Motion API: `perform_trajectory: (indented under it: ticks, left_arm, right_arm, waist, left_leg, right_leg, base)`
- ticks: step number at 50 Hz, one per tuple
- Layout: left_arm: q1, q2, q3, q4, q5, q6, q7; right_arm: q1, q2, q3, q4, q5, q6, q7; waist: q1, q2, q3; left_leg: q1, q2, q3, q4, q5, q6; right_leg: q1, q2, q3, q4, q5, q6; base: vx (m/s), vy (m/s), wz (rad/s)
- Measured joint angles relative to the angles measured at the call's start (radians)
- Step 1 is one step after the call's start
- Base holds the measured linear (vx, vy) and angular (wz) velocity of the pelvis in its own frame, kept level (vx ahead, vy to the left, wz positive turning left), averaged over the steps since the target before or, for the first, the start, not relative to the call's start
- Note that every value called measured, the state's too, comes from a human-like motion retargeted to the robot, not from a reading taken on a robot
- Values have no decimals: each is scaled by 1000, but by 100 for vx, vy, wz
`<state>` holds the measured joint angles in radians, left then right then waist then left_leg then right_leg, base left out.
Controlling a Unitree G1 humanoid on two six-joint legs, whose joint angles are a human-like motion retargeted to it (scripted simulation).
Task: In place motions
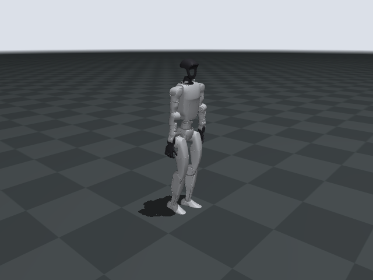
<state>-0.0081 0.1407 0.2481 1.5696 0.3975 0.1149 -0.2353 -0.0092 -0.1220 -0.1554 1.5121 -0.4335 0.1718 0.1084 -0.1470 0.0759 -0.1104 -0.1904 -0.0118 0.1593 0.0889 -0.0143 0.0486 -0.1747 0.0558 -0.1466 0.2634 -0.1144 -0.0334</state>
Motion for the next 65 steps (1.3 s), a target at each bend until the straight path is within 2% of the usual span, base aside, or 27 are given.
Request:
perform_trajectory:
  ticks: [5,10,12,15,21,23,25,30,34,37,40,45,47,48,49,50,52,54,58,62,65]
  left_arm:
    - [1,9,4,-12,-11,-7,6]
    - [-16,17,7,-21,-22,-8,-1]
    - [-26,20,0,-30,-23,-9,-3]
    - [-37,15,-21,-59,-25,-13,-13]
    - [-31,-23,-24,-120,-77,-41,-11]
    - [-28,-28,-21,-121,-78,-49,-12]
    - [-26,-32,-25,-118,-63,-48,-6]
    - [-28,-21,-41,-109,-41,-58,17]
    - [-23,-6,-31,-84,-26,-58,34]
    - [-13,1,-8,-62,-42,-56,66]
    - [9,9,34,-37,-85,-58,98]
    - [86,23,151,18,-191,-58,123]
    - [121,16,192,35,-224,-56,137]
    - [137,10,207,40,-234,-57,145]
    - [155,1,225,48,-247,-58,153]
    - [173,-9,244,57,-261,-59,160]
    - [194,-24,272,72,-276,-55,165]
    - [199,-35,283,69,-274,-54,171]
    - [205,-49,263,36,-226,-60,152]
    - [192,-49,221,21,-193,-55,137]
    - [149,-47,192,11,-193,-51,133]
  right_arm:
    - [25,-9,-12,55,-27,14,-8]
    - [40,-12,-24,54,-31,10,-7]
    - [38,-17,-28,49,-27,8,-3]
    - [28,-35,-40,42,-19,9,6]
    - [-22,-87,-67,-18,-28,0,14]
    - [-27,-105,-72,-44,-22,-7,12]
    - [-25,-119,-89,-60,-8,-13,-2]
    - [-13,-142,-121,-22,75,-10,-30]
    - [22,-145,-142,33,96,1,-20]
    - [47,-137,-144,55,88,4,-18]
    - [51,-119,-138,59,52,8,-21]
    - [27,-77,-108,-2,-12,4,-7]
    - [21,-66,-108,-43,-10,-12,5]
    - [19,-62,-109,-61,-6,-20,11]
    - [12,-60,-108,-81,0,-28,23]
    - [2,-58,-106,-104,7,-36,37]
    - [-13,-42,-93,-140,22,-40,46]
    - [-26,-25,-84,-175,61,-48,40]
    - [-45,-21,-56,-218,110,-75,84]
    - [-34,-14,-40,-251,39,-85,98]
    - [-30,-20,-17,-257,-3,-96,74]
  waist:
    - [-28,15,-1]
    - [-54,18,4]
    - [-39,10,13]
    - [46,-26,38]
    - [139,-17,109]
    - [133,-9,104]
    - [128,-3,96]
    - [110,-18,103]
    - [100,-52,73]
    - [109,-81,50]
    - [104,-119,18]
    - [40,-157,-63]
    - [65,-138,-75]
    - [83,-128,-76]
    - [88,-121,-82]
    - [88,-115,-91]
    - [77,-115,-95]
    - [79,-119,-69]
    - [112,-132,-46]
    - [145,-112,-45]
    - [126,-26,-35]
  left_leg:
    - [-30,-9,-144,17,41,-16]
    - [-64,-40,-259,35,81,-35]
    - [-67,-56,-281,35,96,-43]
    - [-57,-93,-274,29,117,-52]
    - [-67,-115,-310,22,151,-97]
    - [-93,-129,-332,22,138,-82]
    - [-125,-137,-322,23,111,-39]
    - [-148,-44,4,6,-16,19]
    - [-121,30,390,-8,-104,3]
    - [-57,71,741,-10,-145,-21]
    - [15,77,1020,12,-157,-6]
    - [33,82,975,114,-137,28]
    - [80,81,965,59,-70,-62]
    - [101,74,945,19,-88,-97]
    - [94,46,912,-15,-93,-84]
    - [73,9,874,-46,-91,-46]
    - [57,12,832,-40,-78,-32]
    - [67,-10,778,-43,-85,-18]
    - [88,-25,760,-35,-107,-16]
    - [79,-13,695,-30,-130,-5]
    - [78,68,643,-34,-135,-11]
  right_leg:
    - [-1,41,128,30,4,4]
    - [7,61,245,30,-24,67]
    - [24,41,199,12,-42,58]
    - [61,-3,119,-29,-38,15]
    - [113,-39,-25,-85,-24,-3]
    - [116,-49,-95,-98,-32,-6]
    - [115,-62,-168,-100,-48,-3]
    - [152,-101,-379,-106,-95,25]
    - [187,-139,-579,-131,-122,60]
    - [207,-157,-715,-150,-132,90]
    - [216,-172,-831,-170,-136,122]
    - [211,-187,-987,-181,-127,173]
    - [221,-154,-1010,-177,-125,182]
    - [228,-138,-1013,-174,-123,185]
    - [234,-132,-1024,-172,-114,190]
    - [240,-131,-1039,-171,-100,196]
    - [250,-137,-1042,-169,-73,206]
    - [274,-139,-1041,-163,-52,215]
    - [311,-154,-1066,-145,-10,231]
    - [331,-162,-1082,-70,92,205]
    - [298,-191,-1021,148,195,115]
  base:
    - [10,-4,172]
    - [1,-1,181]
    - [-7,1,136]
    - [-7,8,79]
    - [-8,10,103]
    - [3,8,189]
    - [5,2,231]
    - [10,-8,283]
    - [22,-11,327]
    - [25,-16,309]
    - [18,-23,283]
    - [29,-28,225]
    - [35,-21,69]
    - [33,-19,44]
    - [31,-17,60]
    - [33,-26,80]
    - [28,-33,80]
    - [11,-24,65]
    - [26,-32,51]
    - [29,-32,38]
    - [15,-31,91]
